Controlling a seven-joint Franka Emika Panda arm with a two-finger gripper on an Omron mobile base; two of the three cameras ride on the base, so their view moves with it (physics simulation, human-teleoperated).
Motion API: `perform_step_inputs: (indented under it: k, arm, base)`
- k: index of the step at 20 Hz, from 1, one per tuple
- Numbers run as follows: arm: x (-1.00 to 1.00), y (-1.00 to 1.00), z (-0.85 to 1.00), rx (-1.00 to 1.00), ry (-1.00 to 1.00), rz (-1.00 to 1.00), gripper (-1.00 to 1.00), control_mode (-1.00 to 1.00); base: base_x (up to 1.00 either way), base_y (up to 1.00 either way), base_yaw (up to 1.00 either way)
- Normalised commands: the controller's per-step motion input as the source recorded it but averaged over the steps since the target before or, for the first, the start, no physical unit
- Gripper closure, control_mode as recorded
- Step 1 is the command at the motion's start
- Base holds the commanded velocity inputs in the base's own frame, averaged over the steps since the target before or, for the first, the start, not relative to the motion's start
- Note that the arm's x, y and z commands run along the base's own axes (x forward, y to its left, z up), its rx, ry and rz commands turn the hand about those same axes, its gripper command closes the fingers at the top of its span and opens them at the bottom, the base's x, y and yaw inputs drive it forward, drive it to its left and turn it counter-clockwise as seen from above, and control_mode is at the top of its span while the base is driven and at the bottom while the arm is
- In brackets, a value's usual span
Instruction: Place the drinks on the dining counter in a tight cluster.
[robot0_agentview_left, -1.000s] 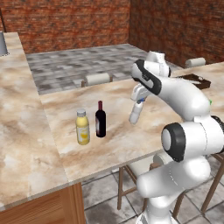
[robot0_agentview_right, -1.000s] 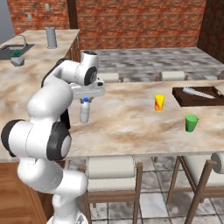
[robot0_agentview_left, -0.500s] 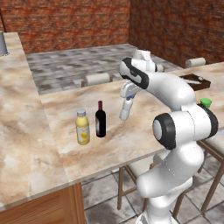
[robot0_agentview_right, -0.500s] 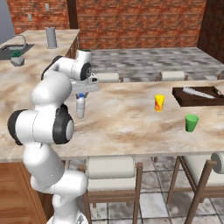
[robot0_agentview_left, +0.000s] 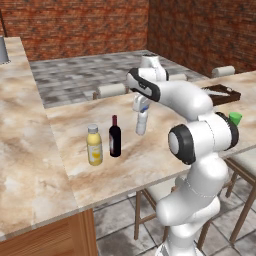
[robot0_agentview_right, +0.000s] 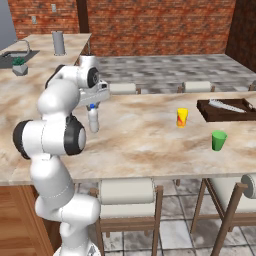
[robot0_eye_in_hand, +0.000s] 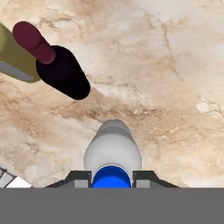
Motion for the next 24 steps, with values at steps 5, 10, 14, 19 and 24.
perform_step_inputs:
  k: [5,10,14,19,24]
  arm:
    - [0.06,0.0,-0.09,-0.03,0.0,0.14,1.0,-1.0]
    - [0.0,0.0,-0.16,0.0,0.01,0.1,1.0,-1.0]
    - [0.0,0.01,-0.3,0.01,0.03,0.07,1.0,-1.0]
    - [0.0,0.06,-0.21,0.0,0.0,0.05,1.0,-1.0]
    - [0.07,0.11,-0.41,0.0,0.0,0.05,1.0,-1.0]
  base:
    - [0.0,0.0,0.0]
    - [0.0,0.0,0.0]
    - [0.0,0.0,0.0]
    - [0.0,0.0,0.0]
    - [0.0,0.0,0.0]
